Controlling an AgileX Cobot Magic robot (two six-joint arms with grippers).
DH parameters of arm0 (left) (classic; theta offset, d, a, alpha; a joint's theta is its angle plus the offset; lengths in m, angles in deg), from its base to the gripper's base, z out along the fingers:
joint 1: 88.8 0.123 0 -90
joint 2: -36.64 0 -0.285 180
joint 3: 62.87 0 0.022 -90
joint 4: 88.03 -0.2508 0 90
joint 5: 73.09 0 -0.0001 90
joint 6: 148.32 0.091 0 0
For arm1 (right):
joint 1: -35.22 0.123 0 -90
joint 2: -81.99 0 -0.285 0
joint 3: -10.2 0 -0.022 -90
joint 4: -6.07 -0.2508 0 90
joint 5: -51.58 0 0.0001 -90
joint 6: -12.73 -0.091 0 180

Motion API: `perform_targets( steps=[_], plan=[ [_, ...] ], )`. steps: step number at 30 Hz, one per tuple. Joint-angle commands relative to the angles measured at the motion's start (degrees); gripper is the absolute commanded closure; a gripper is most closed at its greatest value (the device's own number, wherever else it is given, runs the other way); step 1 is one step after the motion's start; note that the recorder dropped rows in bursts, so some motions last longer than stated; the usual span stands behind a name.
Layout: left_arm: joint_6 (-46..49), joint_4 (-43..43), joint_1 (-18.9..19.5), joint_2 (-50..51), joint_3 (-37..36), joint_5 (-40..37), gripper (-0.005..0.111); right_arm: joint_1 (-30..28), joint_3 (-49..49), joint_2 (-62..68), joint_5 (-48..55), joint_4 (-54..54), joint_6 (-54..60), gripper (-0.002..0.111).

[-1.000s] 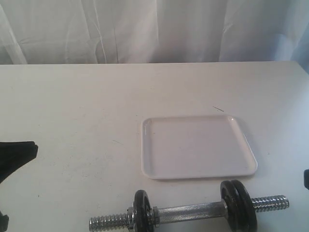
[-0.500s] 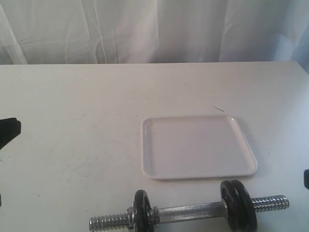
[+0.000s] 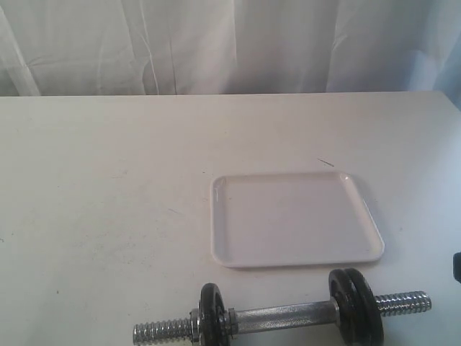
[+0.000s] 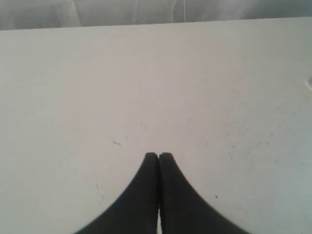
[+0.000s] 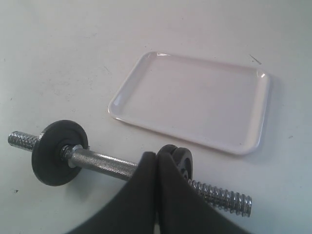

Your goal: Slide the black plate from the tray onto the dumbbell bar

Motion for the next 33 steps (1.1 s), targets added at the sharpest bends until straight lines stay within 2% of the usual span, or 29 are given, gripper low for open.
perform_targets(
  steps=[1, 8, 21, 28, 31, 33],
  plan=[
    [-1.08, 0.17, 0.27, -0.55, -2.60, -0.96, 0.107, -0.46, 0.17, -0.30, -0.12, -0.12, -0.15, 0.108],
    [-1.08, 0.17, 0.27, -0.55, -4.03, -3.90, 0.107, -0.46, 0.17, -0.30, -0.02, -0.12, -0.15, 0.108],
    [-1.08, 0.17, 0.27, -0.71, -4.03, -3.90, 0.107, -0.46, 0.17, -0.30, -0.14, 0.11, 0.15, 0.108],
    [-1.08, 0.17, 0.27, -0.71, -4.03, -3.90, 0.107, -0.46, 0.28, -0.30, -2.74, 14.66, 0.08, 0.108],
    [-1.08, 0.17, 0.27, -0.71, -4.03, -3.90, 0.107, -0.46, 1.90, -0.54, -8.73, 17.22, -0.08, 0.108],
    [-1.08, 0.17, 0.27, -0.71, -4.03, -3.90, 0.107, -0.46, 4.87, -1.25, -17.19, 18.12, -0.21, 0.108]
  ],
)
